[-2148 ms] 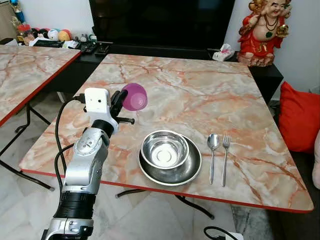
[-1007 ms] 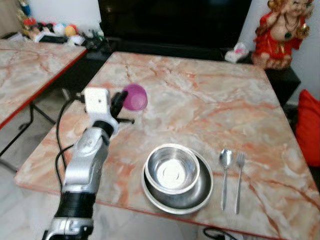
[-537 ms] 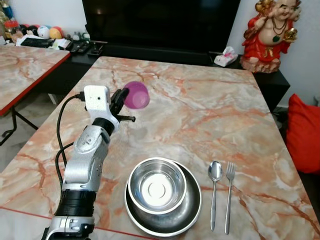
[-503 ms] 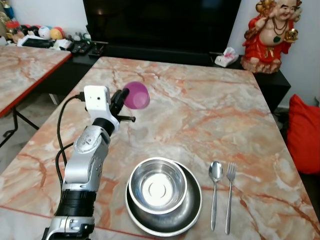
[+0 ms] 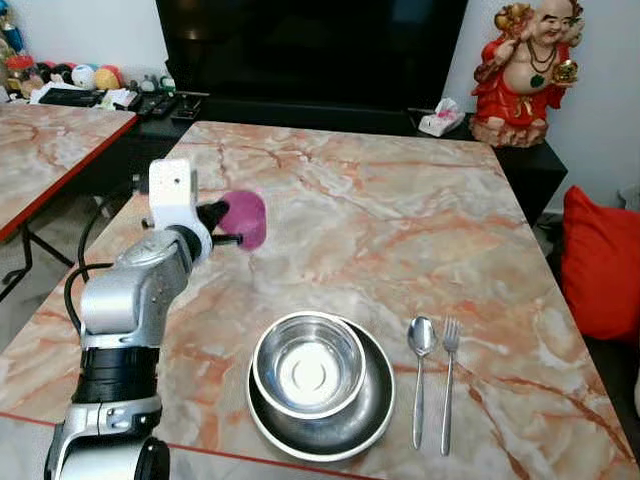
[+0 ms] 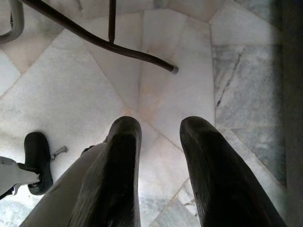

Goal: Setting the table

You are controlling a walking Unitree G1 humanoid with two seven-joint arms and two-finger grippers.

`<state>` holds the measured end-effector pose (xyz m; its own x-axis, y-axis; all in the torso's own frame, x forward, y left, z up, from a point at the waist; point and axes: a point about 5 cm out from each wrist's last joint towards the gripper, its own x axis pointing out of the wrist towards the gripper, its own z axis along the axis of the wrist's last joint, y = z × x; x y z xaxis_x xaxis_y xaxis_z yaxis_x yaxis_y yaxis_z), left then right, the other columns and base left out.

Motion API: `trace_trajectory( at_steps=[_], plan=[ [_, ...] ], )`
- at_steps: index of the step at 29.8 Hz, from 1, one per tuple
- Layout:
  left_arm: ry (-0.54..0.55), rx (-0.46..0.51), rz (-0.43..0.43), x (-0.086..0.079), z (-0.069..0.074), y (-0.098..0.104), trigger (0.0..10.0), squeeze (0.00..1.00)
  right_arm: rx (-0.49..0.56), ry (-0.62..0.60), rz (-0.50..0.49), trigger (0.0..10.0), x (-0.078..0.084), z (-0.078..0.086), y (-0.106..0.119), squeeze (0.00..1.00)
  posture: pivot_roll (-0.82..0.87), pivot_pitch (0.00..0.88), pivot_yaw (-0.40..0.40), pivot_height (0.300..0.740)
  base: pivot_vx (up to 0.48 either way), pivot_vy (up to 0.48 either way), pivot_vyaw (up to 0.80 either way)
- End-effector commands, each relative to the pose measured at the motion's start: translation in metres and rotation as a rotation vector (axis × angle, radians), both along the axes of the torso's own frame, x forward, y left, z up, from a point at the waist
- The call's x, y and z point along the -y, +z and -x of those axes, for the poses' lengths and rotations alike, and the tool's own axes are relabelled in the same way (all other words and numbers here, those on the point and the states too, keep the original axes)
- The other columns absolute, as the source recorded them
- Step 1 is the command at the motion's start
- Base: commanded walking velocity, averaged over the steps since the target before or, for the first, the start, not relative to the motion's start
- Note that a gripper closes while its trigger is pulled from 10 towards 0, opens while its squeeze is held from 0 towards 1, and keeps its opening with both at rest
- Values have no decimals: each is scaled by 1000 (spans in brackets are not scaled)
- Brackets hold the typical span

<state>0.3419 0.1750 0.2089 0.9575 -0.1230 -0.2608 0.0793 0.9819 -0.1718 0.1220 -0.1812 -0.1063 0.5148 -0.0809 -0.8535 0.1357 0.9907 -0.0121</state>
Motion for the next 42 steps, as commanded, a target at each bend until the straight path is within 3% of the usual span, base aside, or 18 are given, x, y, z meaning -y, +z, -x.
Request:
trace_trajectory(
  at_steps=[1, 5, 24, 42],
  plan=[
    [-16, -25, 17, 3, 4, 4, 10000, 0, -5, 2, 3, 10000, 1, 1, 0, 0, 91, 0, -26, 740, 0, 0, 0],
    [-2, -104, 24, 3, 9, -4, 10000, 0, -8, 5, 3, 10000, 1, 1, 0, 0, 93, 0, -27, 740, 0, 0, 0],
    [-1, -241, -55, 2, 22, -26, 10000, 0, -18, 18, 8, 10000, 1, 2, -1, 0, 95, 0, -23, 740, 0, 0, 0],
    [-21, -239, -72, 10, 22, -27, 10000, 0, -21, 17, 11, 10000, 2, 2, -1, 0, 94, 0, -28, 740, 0, 0, 0]
  ],
)
